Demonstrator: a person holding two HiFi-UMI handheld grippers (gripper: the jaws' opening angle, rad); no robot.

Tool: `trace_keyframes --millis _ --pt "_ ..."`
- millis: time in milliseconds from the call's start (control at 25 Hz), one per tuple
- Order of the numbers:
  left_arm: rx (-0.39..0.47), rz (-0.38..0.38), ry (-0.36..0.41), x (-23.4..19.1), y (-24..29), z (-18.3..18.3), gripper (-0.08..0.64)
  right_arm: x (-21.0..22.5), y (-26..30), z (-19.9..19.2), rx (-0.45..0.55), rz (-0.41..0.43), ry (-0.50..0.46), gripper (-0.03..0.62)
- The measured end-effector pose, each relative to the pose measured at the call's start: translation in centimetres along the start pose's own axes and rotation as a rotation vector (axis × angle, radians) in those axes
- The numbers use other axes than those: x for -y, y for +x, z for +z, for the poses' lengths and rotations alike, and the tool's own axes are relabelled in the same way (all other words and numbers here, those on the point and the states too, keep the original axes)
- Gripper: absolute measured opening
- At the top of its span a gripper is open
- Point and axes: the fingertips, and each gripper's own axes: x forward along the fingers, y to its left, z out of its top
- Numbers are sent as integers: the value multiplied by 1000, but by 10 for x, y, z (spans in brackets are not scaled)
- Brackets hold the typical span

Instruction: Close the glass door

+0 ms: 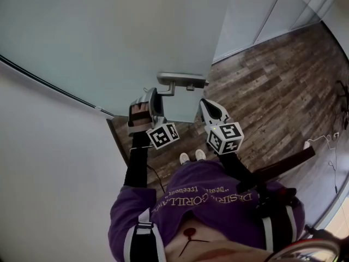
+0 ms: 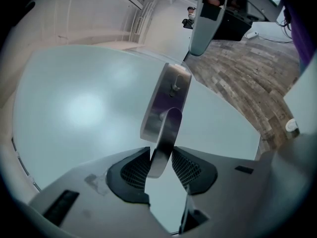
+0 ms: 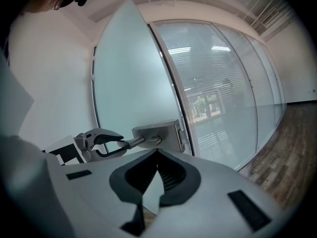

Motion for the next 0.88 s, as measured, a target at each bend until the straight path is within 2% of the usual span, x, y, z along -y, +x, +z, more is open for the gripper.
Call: trace_keyframes --millis 280,520,880 --pt "-47 -55 -2 1 3 -2 127 -8 0 -7 -7 -2 2 -4" --pt "-31 -75 -6 5 4 -2 127 -13 -4 -19 -17 -20 5 -3" --pt "-17 -95 -20 7 12 -2 127 -5 -12 -28 -19 -99 6 -3"
